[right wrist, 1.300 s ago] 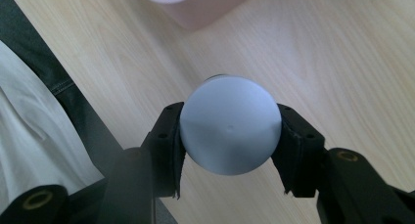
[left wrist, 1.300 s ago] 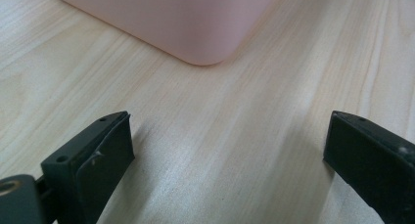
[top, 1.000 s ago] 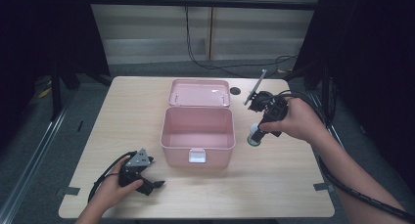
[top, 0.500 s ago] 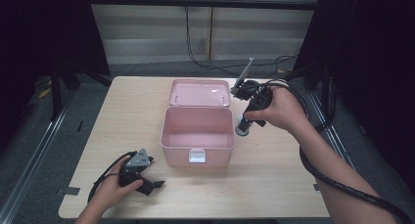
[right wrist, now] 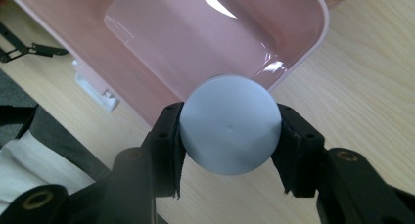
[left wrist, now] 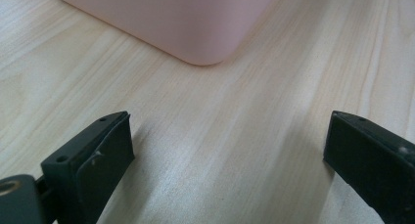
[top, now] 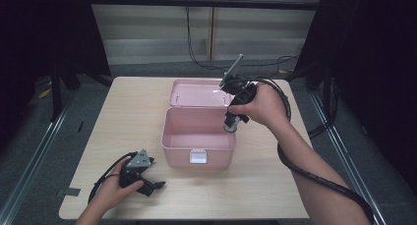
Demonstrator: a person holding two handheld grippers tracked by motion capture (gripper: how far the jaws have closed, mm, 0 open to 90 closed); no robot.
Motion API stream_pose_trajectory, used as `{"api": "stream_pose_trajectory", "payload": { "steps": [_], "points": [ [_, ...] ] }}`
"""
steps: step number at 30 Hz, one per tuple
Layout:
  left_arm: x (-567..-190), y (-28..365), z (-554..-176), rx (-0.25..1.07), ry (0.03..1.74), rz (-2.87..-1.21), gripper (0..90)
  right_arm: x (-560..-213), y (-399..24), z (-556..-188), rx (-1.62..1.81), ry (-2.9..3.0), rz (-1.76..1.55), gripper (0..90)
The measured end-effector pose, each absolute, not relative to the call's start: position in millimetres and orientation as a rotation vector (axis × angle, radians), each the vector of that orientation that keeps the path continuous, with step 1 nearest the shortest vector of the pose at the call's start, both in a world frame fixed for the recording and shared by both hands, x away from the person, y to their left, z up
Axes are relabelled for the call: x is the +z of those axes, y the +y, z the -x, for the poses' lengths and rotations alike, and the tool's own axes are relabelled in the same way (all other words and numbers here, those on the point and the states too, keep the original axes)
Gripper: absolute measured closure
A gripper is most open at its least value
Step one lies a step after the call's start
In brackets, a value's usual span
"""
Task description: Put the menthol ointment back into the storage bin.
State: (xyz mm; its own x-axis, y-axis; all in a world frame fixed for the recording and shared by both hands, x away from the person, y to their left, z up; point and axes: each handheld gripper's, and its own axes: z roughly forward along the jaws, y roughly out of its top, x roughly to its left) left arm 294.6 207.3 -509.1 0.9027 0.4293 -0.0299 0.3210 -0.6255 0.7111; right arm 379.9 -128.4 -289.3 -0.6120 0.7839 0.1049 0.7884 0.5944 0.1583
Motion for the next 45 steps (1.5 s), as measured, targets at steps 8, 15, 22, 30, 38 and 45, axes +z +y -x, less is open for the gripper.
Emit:
{"api": "stream_pose_trajectory", "payload": {
  "steps": [8, 15, 22, 30, 38, 45],
  "points": [
    [-509.1, 207.3, -294.6, 0.182, 0.533, -2.296, 3.7, -298.1, -119.4, -388.6, -0.287, -2.729, 1.476, 51.1],
    [-509.1, 207.3, -294.5, 0.182, 0.533, -2.296, 3.7, -308.6, -110.7, -394.5, -0.278, -2.658, 1.573, 51.1],
    [-509.1, 207.3, -294.6, 0.182, 0.533, -2.296, 3.7, -320.9, -102.6, -398.7, -0.274, -2.605, 1.631, 51.1],
    [-509.2, 207.4, -294.7, 0.179, 0.531, -2.295, 3.7, -336.5, -97.6, -407.7, -0.254, -2.55, 1.71, 51.1],
    [-509.1, 207.4, -294.8, 0.178, 0.531, -2.295, 3.7, -348.4, -96.2, -415.2, -0.241, -2.514, 1.782, 51.1],
    [-509.1, 207.4, -294.7, 0.177, 0.531, -2.295, 3.7, -358.9, -94.5, -420.4, -0.231, -2.48, 1.838, 51.1]
  ]
}}
